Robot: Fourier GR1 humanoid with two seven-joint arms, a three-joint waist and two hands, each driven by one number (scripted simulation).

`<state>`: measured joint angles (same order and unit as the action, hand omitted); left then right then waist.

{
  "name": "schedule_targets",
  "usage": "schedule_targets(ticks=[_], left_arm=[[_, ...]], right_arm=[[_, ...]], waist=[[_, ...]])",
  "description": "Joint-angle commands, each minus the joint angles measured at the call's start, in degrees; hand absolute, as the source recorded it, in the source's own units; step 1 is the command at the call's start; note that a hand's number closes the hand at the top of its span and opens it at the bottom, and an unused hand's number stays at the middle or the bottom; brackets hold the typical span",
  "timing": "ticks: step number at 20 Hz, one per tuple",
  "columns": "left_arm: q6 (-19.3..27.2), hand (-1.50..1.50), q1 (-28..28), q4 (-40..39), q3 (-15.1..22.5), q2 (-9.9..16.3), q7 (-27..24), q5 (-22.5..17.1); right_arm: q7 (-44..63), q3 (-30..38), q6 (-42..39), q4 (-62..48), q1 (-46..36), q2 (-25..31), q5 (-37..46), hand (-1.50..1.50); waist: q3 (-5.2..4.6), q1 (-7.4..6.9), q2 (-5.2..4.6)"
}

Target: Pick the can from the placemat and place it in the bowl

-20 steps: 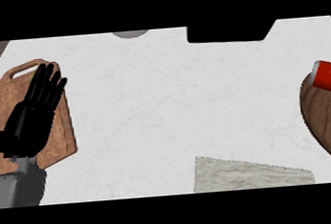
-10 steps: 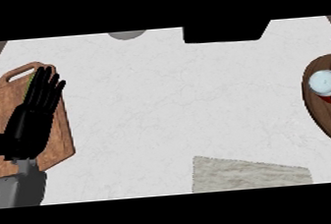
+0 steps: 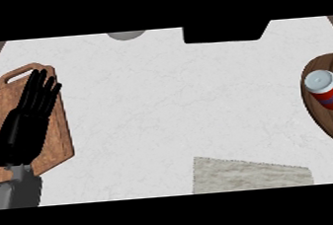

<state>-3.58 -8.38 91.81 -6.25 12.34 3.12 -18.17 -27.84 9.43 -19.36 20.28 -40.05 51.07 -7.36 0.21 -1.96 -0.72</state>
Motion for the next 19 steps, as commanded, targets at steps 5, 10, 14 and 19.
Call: schedule_targets(ticks=[5, 10, 14, 19], left_arm=[[0.9, 0.00, -1.3, -0.2, 0.5, -0.9, 1.0, 0.3], [-1.8, 0.00, 0.5, -1.9, -1.3, 0.7, -1.3, -0.7], [-1.5, 0.00, 0.0, -1.0, -0.8, 0.0, -1.1, -0.9], [-1.3, 0.00, 1.4, 0.1, -1.9, 0.8, -0.6, -1.1]], right_arm=[[-5.2, 5.7, -9.7, -10.5, 4.1, 10.5, -2.8, -1.50], [-7.5, 6.9, -15.2, -13.0, 6.8, 15.7, -3.0, -1.50], [-10.3, 6.7, -16.9, -13.4, 10.9, 15.5, -2.6, -1.50], [-13.5, 6.4, -19.7, -11.8, 15.3, 16.3, -2.1, -1.50]], waist=[[0.19, 0.72, -0.30], [0.30, 0.39, -0.48], [0.46, 0.46, -0.46], [0.68, 0.91, -0.19]])
